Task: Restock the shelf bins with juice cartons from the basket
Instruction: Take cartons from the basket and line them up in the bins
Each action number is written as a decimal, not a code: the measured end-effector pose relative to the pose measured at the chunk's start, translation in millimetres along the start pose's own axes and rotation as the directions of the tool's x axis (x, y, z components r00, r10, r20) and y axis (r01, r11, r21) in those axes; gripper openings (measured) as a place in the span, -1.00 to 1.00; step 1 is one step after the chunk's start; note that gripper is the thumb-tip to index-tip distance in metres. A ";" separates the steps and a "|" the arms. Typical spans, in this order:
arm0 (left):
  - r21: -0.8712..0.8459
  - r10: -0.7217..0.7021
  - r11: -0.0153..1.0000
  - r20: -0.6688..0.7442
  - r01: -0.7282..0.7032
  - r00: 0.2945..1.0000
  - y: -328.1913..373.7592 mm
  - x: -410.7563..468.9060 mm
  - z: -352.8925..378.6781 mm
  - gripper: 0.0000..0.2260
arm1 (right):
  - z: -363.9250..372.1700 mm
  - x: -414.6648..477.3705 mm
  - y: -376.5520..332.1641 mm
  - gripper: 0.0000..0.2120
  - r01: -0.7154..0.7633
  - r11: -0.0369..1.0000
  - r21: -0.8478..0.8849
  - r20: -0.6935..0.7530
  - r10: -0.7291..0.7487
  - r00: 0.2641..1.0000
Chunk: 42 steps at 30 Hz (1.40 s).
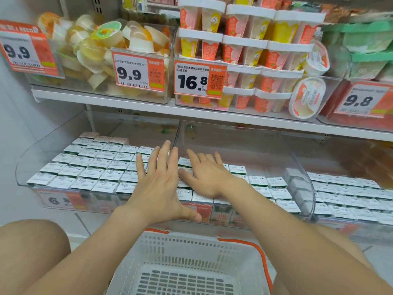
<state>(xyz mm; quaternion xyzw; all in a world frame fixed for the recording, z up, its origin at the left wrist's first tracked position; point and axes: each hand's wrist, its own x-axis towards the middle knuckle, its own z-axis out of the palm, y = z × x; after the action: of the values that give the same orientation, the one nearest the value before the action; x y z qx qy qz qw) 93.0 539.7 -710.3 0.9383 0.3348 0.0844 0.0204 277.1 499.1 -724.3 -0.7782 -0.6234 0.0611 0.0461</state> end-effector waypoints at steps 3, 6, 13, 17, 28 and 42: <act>0.104 0.098 0.990 -0.061 -0.091 0.993 7.8 -1.9 -4.1 0.42 | -13.1 -17.8 18.9 -0.33 -0.013 0.999 -0.040 -0.144 0.007 0.989; 0.187 0.243 0.956 -0.070 -0.227 0.968 17.2 -1.7 0.0 0.23 | -21.0 -32.8 48.4 -0.32 -0.125 0.991 -0.040 -0.117 0.120 0.986; 0.340 0.331 0.893 -0.054 -0.294 0.942 33.0 1.9 21.8 -0.04 | -12.4 -44.0 56.0 -0.15 -0.171 0.985 0.024 0.008 0.171 0.985; 0.370 0.324 0.883 -0.034 -0.289 0.946 33.3 2.0 21.5 -0.06 | -12.3 -44.7 62.0 -0.15 -0.150 0.989 0.001 0.058 0.149 0.987; 0.158 0.384 0.917 -0.109 -0.366 0.917 75.7 11.8 23.6 0.03 | -21.0 -88.2 76.3 -0.39 -0.298 0.954 -0.044 -0.228 0.280 0.932; 0.167 0.417 0.902 -0.106 -0.398 0.903 93.8 25.6 48.4 -0.19 | -17.2 -109.3 113.1 -0.41 -0.298 0.952 -0.070 0.016 0.300 0.954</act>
<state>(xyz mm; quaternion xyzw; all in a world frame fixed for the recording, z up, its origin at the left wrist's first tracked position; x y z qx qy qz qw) 179.4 484.0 -745.4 0.9784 0.1365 0.1281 -0.0874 365.3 367.8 -719.9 -0.8639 -0.5005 0.0567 0.0024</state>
